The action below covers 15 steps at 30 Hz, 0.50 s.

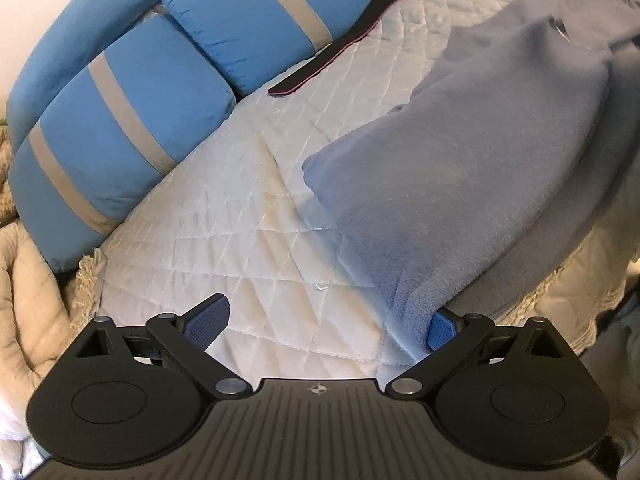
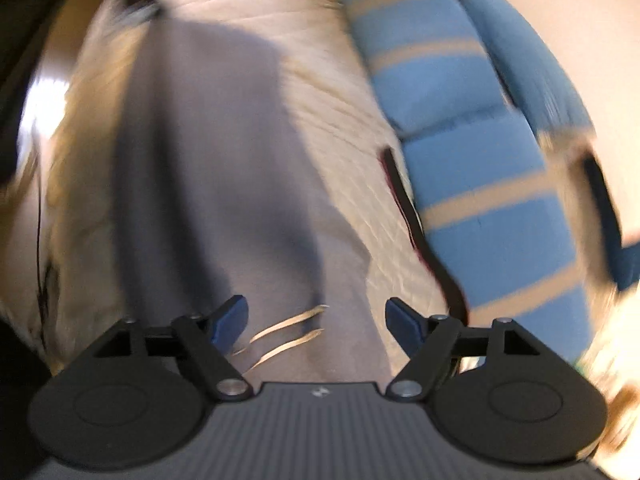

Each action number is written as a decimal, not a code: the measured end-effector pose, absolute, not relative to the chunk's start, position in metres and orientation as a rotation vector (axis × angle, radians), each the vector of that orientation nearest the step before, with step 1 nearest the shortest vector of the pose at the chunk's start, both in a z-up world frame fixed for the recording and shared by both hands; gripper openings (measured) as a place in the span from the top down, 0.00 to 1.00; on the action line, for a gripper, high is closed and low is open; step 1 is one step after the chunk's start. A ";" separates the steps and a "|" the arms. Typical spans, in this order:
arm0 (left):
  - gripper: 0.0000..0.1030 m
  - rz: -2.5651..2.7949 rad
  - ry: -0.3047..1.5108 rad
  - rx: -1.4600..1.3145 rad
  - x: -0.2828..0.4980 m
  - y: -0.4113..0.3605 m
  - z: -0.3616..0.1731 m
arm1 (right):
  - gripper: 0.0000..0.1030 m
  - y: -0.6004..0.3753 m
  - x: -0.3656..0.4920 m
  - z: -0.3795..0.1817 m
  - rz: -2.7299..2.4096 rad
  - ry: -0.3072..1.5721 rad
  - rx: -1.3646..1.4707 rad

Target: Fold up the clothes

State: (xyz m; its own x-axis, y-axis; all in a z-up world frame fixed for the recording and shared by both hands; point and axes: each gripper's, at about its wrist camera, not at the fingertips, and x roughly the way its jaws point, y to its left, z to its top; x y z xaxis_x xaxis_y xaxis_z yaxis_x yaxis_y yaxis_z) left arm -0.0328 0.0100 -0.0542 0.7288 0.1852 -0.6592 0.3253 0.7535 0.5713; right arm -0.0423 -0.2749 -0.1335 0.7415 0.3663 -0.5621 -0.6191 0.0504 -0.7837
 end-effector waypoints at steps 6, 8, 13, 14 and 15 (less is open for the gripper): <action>0.04 -0.045 0.631 1.014 -0.058 -0.022 -0.067 | 0.20 -0.269 -0.056 -0.168 0.772 0.182 -1.543; 0.04 -0.035 0.602 1.071 -0.062 -0.028 -0.071 | 0.21 -0.268 -0.057 -0.177 0.760 0.158 -1.598; 0.05 -0.011 0.523 1.195 -0.072 -0.040 -0.080 | 0.28 -0.262 -0.062 -0.199 0.696 0.082 -1.708; 0.05 -0.009 0.508 1.221 -0.074 -0.044 -0.083 | 0.35 -0.260 -0.063 -0.202 0.677 0.069 -1.726; 0.05 -0.008 0.492 1.248 -0.076 -0.047 -0.085 | 0.40 -0.259 -0.064 -0.205 0.660 0.060 -1.741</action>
State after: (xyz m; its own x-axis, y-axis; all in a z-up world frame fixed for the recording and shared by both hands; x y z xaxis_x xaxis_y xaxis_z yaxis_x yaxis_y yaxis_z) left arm -0.0762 -0.0467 -0.0849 0.8959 0.2579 -0.3617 0.2696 0.3315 0.9041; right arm -0.0640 -0.2585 -0.2047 0.8369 0.3008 -0.4574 -0.3780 -0.2869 -0.8803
